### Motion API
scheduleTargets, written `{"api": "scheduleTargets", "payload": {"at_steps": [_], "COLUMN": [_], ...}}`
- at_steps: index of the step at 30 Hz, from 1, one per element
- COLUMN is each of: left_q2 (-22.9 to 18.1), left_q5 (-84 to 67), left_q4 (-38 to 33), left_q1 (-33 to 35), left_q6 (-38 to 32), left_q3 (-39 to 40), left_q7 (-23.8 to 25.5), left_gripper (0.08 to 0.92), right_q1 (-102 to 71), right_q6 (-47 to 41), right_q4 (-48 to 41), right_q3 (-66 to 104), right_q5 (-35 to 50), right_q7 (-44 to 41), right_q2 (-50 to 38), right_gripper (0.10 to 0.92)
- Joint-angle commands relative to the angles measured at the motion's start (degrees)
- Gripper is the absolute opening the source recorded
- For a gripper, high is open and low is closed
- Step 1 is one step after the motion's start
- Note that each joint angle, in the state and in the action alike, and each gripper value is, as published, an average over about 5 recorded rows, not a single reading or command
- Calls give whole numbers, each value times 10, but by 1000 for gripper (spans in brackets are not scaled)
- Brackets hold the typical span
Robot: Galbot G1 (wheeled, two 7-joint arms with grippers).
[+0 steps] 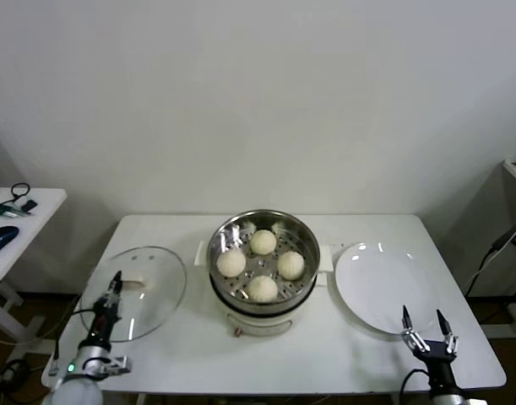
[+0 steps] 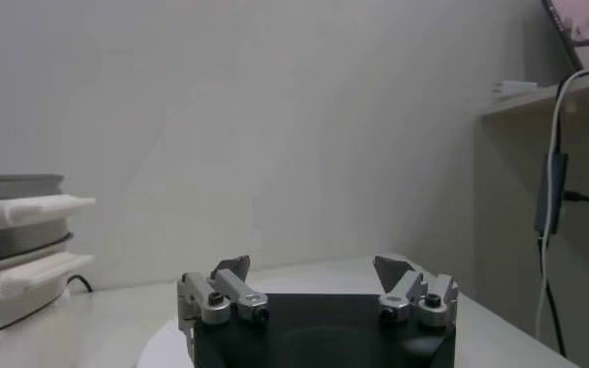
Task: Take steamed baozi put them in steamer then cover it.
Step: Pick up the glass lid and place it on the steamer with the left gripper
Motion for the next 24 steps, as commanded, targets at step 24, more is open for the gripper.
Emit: {"api": "scheduleTargets", "payload": {"at_steps": [24], "left_q2": [87], "left_q5": [-14], "left_q4": [-359], "left_q1": [-78], "left_q6": [373], "left_q3": [249], "left_q7": [246], "left_gripper": [139], "right_q1": [16], "right_q6": [1], "right_q4": [-6], "right_q3": [-2], "right_q5": [-34], "right_q7": [31], "right_q2": [4], "right_gripper": [823]}}
